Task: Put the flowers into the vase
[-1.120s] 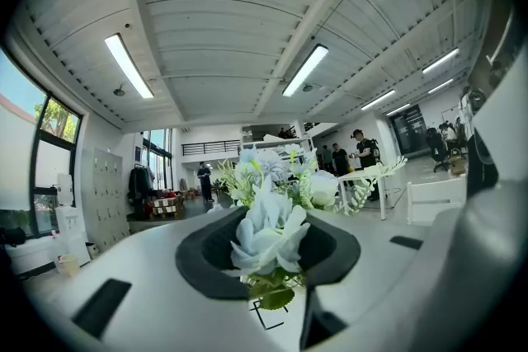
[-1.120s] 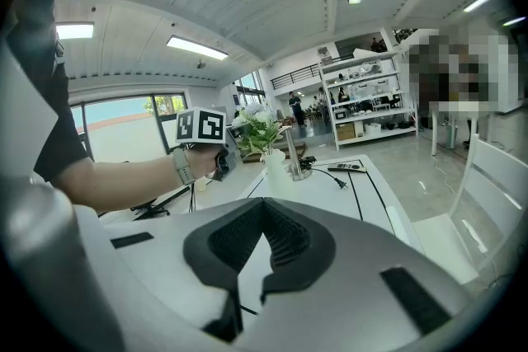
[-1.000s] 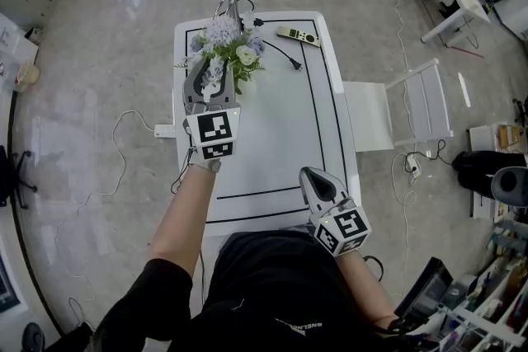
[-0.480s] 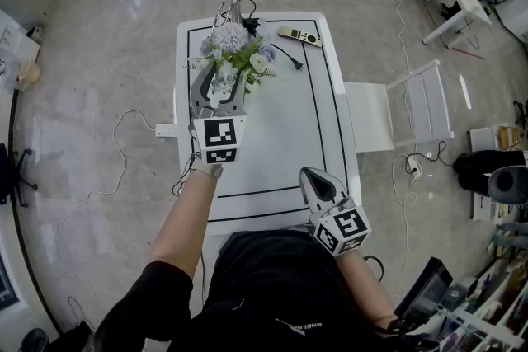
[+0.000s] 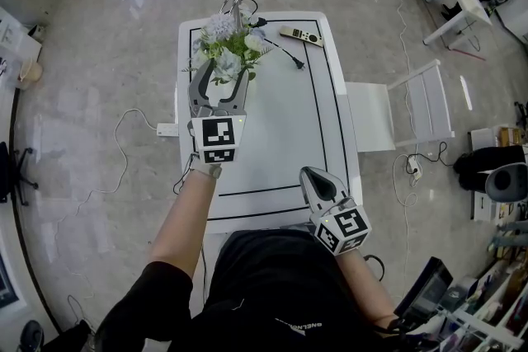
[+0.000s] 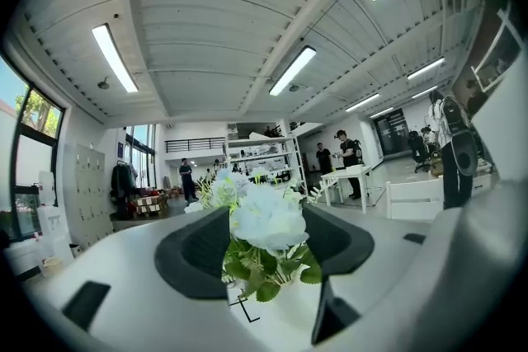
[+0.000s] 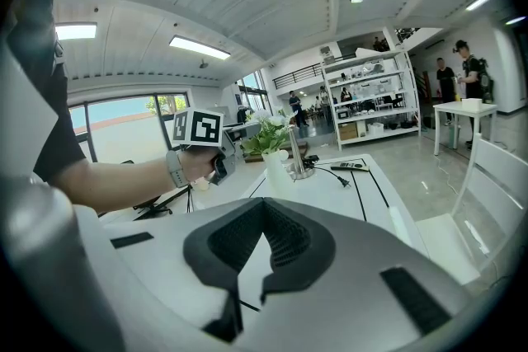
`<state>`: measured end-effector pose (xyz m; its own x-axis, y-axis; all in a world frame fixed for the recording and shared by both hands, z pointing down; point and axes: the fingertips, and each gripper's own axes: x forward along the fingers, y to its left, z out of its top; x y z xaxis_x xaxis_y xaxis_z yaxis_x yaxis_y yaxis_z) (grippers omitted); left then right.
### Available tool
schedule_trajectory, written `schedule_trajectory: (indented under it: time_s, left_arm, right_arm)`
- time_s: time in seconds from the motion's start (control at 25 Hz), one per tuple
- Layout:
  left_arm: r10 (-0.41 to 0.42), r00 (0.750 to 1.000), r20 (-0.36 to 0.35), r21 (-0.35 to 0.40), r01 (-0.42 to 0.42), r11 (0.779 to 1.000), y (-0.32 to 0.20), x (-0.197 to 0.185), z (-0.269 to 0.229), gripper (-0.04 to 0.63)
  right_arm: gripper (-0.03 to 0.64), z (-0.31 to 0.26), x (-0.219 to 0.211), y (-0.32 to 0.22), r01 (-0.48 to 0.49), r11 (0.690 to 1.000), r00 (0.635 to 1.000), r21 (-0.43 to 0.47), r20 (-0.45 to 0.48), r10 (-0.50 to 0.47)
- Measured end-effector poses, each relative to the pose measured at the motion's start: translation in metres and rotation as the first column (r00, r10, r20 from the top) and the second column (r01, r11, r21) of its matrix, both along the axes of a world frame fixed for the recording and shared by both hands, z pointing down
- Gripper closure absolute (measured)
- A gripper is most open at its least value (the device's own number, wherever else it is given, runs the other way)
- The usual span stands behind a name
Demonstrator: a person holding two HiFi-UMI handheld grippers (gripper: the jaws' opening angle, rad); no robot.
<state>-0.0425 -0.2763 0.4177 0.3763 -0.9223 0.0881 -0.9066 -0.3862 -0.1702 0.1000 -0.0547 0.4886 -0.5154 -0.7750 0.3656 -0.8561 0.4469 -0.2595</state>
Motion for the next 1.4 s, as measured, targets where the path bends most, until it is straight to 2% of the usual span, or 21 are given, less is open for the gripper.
schedule_trajectory:
  time_s: [0.2, 0.52, 0.92, 1.16, 1.24, 1.4]
  left_arm:
    - [0.013, 1.000, -0.003, 0.011, -0.013, 1.000, 0.007, 0.002, -0.006, 0.331]
    - [0.036, 0.997, -0.072, 0.043, -0.033, 0.999, 0.028, 0.010, -0.037, 0.327]
    - [0.121, 0.987, -0.105, -0.010, -0.123, 0.992, 0.064, 0.019, -0.034, 0.328]
    - [0.152, 0.981, -0.119, -0.032, -0.157, 0.987, 0.095, 0.004, -0.034, 0.332]
    - [0.150, 0.980, -0.130, -0.059, -0.159, 0.986, 0.105, -0.008, -0.027, 0.353]
    - [0.142, 0.978, -0.153, -0.101, -0.158, 0.982, 0.130, -0.034, -0.014, 0.447]
  right_arm:
    - [0.615, 0.000, -0.001, 0.000, -0.001, 1.000, 1.000, 0.000, -0.001, 0.001]
    - [0.615, -0.001, -0.002, 0.001, 0.003, 1.000, 1.000, 0.005, 0.001, -0.003]
    - [0.615, -0.007, -0.009, 0.005, 0.010, 1.000, 1.000, 0.025, 0.014, -0.010]
    - [0.615, -0.017, -0.023, 0.007, 0.014, 0.998, 0.999, 0.054, 0.034, -0.016]
    - [0.616, -0.022, -0.029, 0.008, 0.013, 0.998, 0.999, 0.067, 0.044, -0.016]
    - [0.615, -0.031, -0.045, 0.010, 0.017, 0.996, 0.998, 0.089, 0.066, -0.023]
